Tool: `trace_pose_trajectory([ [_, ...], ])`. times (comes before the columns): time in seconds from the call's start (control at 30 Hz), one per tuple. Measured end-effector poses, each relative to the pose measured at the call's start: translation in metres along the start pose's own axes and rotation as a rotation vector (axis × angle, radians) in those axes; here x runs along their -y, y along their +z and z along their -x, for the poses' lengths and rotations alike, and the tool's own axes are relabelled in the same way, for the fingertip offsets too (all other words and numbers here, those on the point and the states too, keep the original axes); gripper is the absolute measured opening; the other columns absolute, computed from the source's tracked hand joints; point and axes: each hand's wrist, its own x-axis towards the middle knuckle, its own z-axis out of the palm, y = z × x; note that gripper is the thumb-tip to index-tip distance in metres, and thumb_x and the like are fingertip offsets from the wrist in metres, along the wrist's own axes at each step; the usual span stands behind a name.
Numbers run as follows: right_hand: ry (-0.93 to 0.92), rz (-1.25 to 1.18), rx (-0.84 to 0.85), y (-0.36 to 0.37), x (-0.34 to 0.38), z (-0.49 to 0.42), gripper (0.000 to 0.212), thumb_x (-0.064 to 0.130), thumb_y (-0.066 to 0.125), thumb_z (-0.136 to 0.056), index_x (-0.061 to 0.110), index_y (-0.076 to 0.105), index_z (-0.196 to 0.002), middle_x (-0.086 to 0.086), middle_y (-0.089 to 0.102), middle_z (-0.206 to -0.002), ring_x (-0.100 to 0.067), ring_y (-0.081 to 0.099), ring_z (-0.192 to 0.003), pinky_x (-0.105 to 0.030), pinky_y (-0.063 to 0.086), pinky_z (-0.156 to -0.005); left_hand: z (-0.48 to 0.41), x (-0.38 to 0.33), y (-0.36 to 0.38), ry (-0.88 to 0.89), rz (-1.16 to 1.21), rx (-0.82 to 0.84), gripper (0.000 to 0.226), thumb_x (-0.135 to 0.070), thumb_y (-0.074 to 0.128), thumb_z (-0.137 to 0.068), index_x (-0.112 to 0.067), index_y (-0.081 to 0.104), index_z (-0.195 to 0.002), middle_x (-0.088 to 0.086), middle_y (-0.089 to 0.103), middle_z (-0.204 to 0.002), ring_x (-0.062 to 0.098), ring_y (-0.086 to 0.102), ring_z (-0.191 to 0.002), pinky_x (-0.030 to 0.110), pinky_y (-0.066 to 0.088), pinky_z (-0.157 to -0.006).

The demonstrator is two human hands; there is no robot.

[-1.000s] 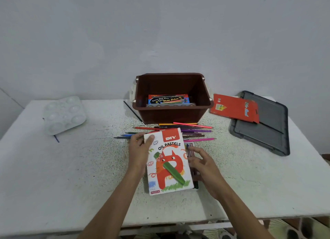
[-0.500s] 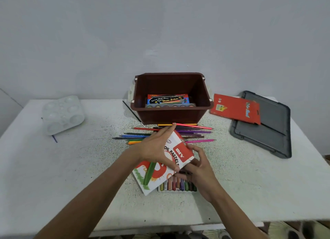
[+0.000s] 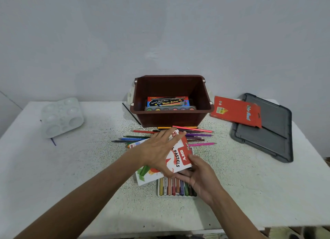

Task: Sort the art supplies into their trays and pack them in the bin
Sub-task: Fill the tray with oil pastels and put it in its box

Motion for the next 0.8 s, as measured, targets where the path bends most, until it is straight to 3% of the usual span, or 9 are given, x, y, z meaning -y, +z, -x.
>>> trace_pose_trajectory([
  [0.17, 0.048, 0.059, 0.009, 0.000, 0.006, 0.002, 0.032, 0.028, 0.051, -0.101, 0.002, 0.061, -0.118, -0.021, 0.073, -0.106, -0.037, 0.071, -0.098, -0.051, 0.055, -0.091, 0.004, 0.003, -0.004, 0.052, -0.030, -0.001, 0.134, -0.072, 0.077, -0.060, -0.044, -0.023, -0.146, 0.005, -0.008, -0.162, 0.027, 0.005, -0.148, 0.051, 0.015, -0.119],
  [0.37, 0.096, 0.174, 0.069, -0.002, 0.009, 0.005, 0.036, 0.033, 0.045, -0.103, 0.006, 0.060, -0.121, -0.016, 0.073, -0.108, -0.032, 0.072, -0.093, -0.047, 0.057, -0.088, 0.011, 0.003, -0.013, 0.108, -0.079, 0.025, 0.129, -0.069, 0.078, -0.063, -0.044, -0.016, -0.148, 0.003, -0.013, -0.163, 0.024, -0.002, -0.149, 0.050, 0.007, -0.118],
  [0.57, 0.124, 0.067, 0.106, -0.006, 0.010, 0.007, 0.043, 0.037, 0.057, -0.095, 0.011, 0.057, -0.129, -0.019, 0.068, -0.120, -0.037, 0.068, -0.100, -0.051, 0.055, -0.093, 0.012, 0.005, -0.019, 0.128, -0.093, 0.018, 0.129, -0.070, 0.079, -0.059, -0.048, -0.014, -0.146, -0.002, -0.014, -0.162, 0.025, 0.004, -0.148, 0.052, 0.016, -0.117],
  [0.7, 0.136, -0.023, 0.098, -0.005, 0.007, 0.008, 0.048, 0.048, 0.050, -0.097, 0.013, 0.058, -0.129, -0.022, 0.065, -0.124, -0.040, 0.065, -0.107, -0.052, 0.051, -0.096, 0.011, 0.005, -0.022, 0.137, -0.079, 0.009, 0.129, -0.072, 0.079, -0.059, -0.048, -0.014, -0.145, -0.007, -0.015, -0.162, 0.023, 0.006, -0.149, 0.049, 0.017, -0.118],
  [0.8, 0.157, -0.057, 0.102, -0.004, 0.007, 0.009, 0.050, 0.049, 0.050, -0.096, 0.012, 0.058, -0.129, -0.023, 0.065, -0.124, -0.038, 0.066, -0.104, -0.049, 0.054, -0.089, 0.011, 0.004, -0.023, 0.148, -0.082, 0.007, 0.131, -0.072, 0.080, -0.058, -0.046, -0.015, -0.146, -0.008, -0.017, -0.162, 0.021, 0.007, -0.149, 0.045, 0.018, -0.118],
])
